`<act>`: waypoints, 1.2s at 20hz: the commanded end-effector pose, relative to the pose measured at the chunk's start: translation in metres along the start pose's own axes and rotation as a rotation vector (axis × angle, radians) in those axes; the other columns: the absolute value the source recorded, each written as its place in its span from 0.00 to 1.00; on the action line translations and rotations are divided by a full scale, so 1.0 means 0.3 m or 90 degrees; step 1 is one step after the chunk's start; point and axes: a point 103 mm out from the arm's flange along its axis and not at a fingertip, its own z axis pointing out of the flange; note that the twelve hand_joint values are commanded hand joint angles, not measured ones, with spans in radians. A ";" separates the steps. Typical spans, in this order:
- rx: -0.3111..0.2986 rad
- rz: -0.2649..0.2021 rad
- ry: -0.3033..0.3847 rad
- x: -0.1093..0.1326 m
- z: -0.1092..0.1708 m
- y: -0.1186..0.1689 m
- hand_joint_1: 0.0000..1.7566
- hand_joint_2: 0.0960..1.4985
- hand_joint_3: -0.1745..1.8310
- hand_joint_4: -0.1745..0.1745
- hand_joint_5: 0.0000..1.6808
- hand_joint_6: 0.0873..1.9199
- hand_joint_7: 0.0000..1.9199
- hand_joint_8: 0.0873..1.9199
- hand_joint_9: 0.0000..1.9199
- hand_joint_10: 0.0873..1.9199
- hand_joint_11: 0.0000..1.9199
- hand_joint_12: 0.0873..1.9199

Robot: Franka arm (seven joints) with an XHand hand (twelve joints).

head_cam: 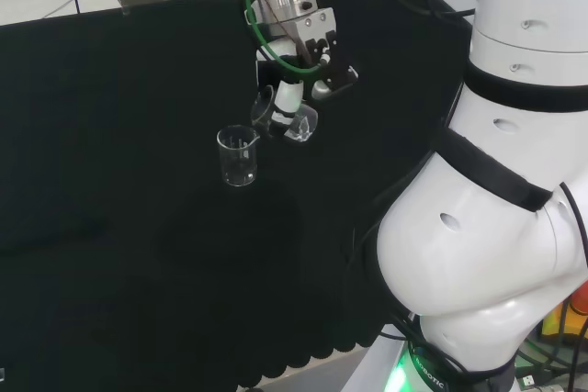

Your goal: Pour the water from the handheld beaker into the one on the table.

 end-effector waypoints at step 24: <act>0.096 0.026 -0.094 0.085 -0.029 0.038 0.75 0.44 0.31 0.00 0.86 0.09 0.82 0.00 0.85 0.00 0.69 0.35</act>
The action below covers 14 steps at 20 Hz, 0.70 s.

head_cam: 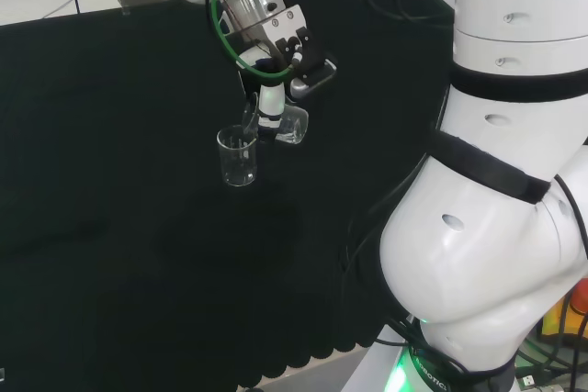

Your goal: Pour the water from the handheld beaker into the one on the table.

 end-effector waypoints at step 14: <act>0.030 0.020 -0.071 0.037 -0.023 0.001 0.75 0.44 0.31 0.00 0.85 0.10 0.82 0.00 0.85 0.00 0.69 0.35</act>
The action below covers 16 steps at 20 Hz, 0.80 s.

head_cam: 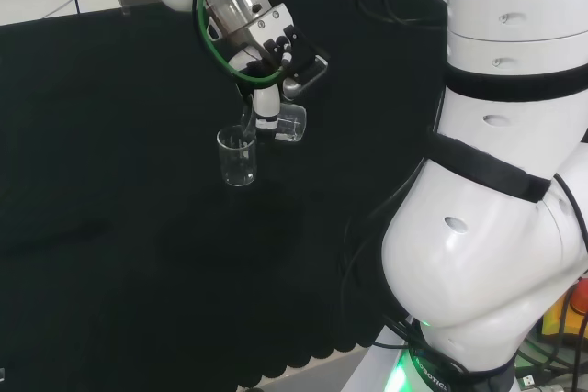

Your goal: Pour the water from the handheld beaker into the one on the table.

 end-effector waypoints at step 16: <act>0.038 0.027 -0.069 0.048 -0.051 0.005 0.75 0.45 0.30 0.00 0.85 0.11 0.82 0.00 0.85 0.00 0.69 0.35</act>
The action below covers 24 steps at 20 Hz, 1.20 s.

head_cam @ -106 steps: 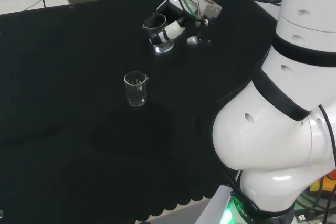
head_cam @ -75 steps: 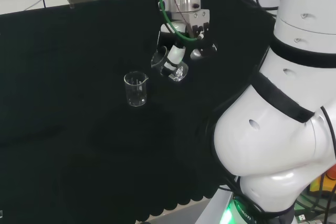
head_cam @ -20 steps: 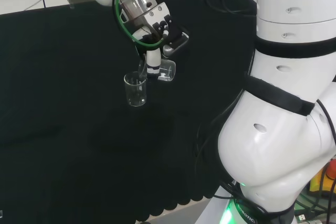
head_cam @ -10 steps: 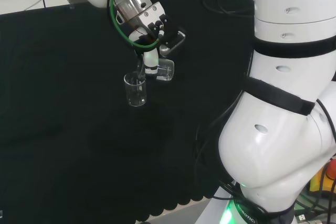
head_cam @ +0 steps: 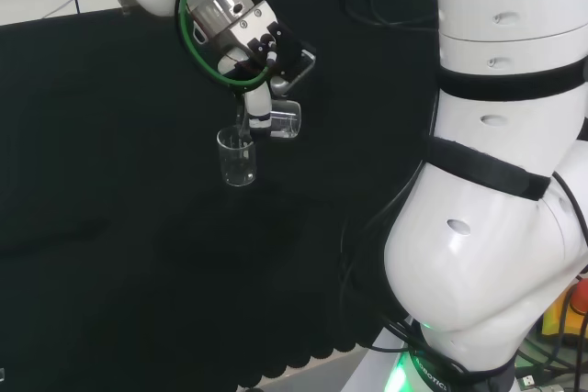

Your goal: Pour the water from the handheld beaker into the one on the table.

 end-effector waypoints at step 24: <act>0.014 0.043 0.022 -0.061 0.012 -0.013 0.75 0.45 0.30 0.00 0.84 0.11 0.82 0.00 0.85 0.00 0.69 0.35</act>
